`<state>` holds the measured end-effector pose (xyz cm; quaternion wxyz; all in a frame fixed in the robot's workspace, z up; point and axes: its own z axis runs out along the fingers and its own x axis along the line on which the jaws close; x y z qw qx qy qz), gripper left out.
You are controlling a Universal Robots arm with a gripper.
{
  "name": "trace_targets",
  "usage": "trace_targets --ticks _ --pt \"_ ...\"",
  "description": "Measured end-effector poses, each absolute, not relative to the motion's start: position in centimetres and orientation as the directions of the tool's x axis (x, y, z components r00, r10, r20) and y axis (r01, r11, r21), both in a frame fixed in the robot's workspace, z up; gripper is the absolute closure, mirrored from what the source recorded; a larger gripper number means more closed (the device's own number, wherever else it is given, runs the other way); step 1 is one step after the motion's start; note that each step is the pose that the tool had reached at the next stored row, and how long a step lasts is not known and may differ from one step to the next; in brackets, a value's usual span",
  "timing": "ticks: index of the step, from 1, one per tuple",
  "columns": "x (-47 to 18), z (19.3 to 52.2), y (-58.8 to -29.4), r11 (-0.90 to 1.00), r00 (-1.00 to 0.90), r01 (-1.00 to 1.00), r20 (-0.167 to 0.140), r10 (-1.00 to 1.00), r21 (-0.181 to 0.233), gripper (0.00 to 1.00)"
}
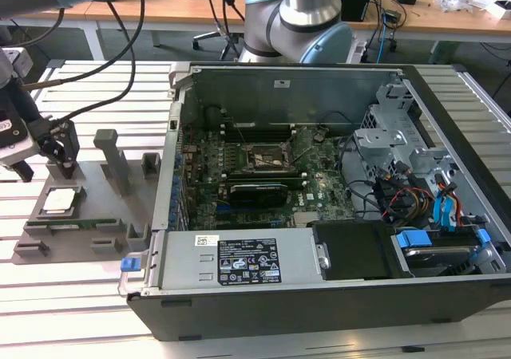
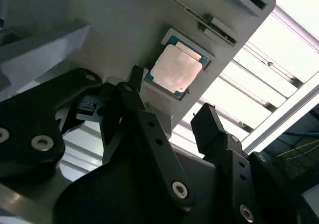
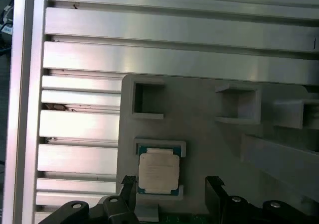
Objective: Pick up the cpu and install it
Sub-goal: 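Pick up the cpu and move it towards the insertion slot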
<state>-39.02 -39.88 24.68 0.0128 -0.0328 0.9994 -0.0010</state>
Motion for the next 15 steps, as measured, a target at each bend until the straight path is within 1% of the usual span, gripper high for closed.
trace_targets --ticks 15 --pt "-39.6 20.8 -40.3 0.998 -0.997 -0.07 -0.023 -0.07 -0.003 0.34"
